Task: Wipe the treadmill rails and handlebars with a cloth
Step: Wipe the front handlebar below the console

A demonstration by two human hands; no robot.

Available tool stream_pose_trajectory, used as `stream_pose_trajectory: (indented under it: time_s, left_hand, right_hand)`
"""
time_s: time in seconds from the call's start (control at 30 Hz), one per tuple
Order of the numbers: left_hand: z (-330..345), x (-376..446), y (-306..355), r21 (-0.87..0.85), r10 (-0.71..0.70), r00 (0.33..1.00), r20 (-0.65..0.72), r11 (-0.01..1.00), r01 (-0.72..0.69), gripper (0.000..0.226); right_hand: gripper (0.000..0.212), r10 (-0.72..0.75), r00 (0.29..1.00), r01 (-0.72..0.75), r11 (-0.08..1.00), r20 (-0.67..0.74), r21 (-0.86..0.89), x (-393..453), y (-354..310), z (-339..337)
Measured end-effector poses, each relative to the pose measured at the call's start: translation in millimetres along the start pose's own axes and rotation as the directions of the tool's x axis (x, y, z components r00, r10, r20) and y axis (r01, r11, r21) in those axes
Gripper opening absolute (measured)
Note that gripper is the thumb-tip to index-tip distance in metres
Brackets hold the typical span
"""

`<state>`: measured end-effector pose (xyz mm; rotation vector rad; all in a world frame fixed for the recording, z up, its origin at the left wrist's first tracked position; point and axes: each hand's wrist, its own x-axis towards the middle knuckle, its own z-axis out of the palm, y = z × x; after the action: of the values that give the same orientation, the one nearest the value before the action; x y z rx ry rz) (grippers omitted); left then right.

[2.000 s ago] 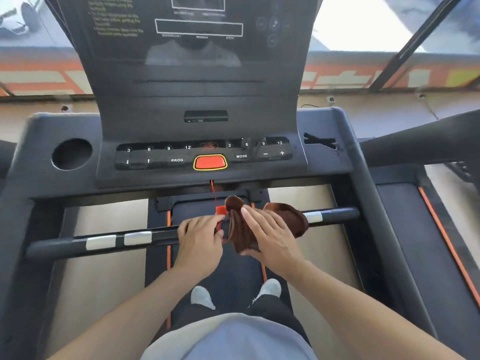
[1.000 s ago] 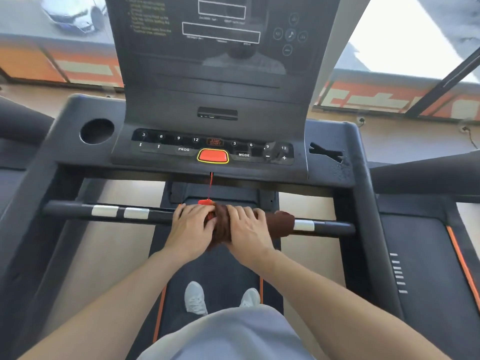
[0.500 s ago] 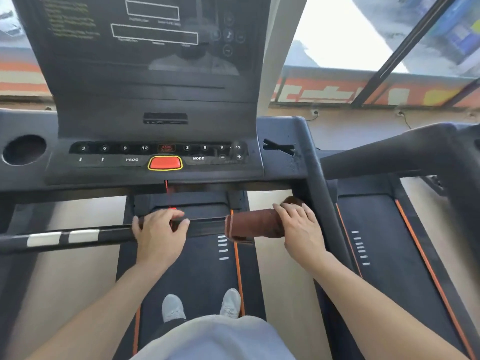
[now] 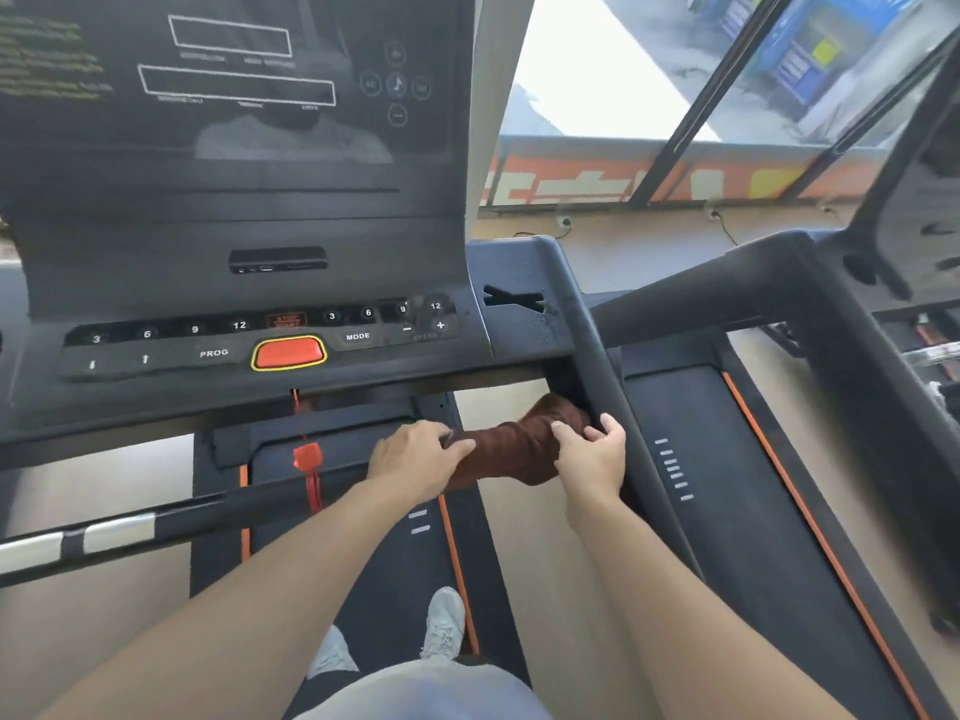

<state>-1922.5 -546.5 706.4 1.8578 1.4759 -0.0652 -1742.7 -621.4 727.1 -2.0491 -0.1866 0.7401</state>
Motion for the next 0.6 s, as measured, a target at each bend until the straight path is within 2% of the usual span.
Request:
stream_pose_trajectory:
  time_s: [0.07,0.13,0.23,0.33,0.47,0.6]
  left_hand:
    - [2.0,-3.1,1.1,-0.137,0.107,0.992,-0.067,0.984,-0.116,0.027]
    - [1.9,-10.0,0.9,-0.262,0.175,0.980,-0.091,0.945,-0.194,0.019]
    - [-0.9,-17.6,-0.1,-0.401,0.241,0.968,-0.075,0.881,-0.250,0.009]
    - [-8.6,-20.2,5.7,-0.499,0.290,0.949,-0.121,0.809,-0.311,0.014]
    - [-28.6,-15.2,39.2,-0.515,0.346,0.907,-0.239,0.747,-0.421,0.020]
    - [-53.4,1.3,86.5,-0.515,0.383,0.844,-0.376,0.671,-0.534,0.022]
  right_hand:
    - [0.077,0.051,0.999,-0.050,0.999,0.009,-0.012,-4.1,-2.2,2.9]
    - [0.069,0.105,0.994,-0.104,0.993,0.017,-0.054,-5.6,0.5,5.3]
    - [0.040,0.196,0.974,-0.183,0.976,0.111,-0.119,-8.8,4.1,8.4]
    - [0.013,0.125,0.978,-0.113,0.990,0.168,-0.079,-20.0,6.3,7.2]
    - [0.016,-0.044,0.998,0.048,0.991,-0.036,0.121,-21.4,-16.6,-8.5]
    - [0.020,-0.215,0.948,0.274,0.926,-0.236,0.258,11.4,-76.4,-40.2]
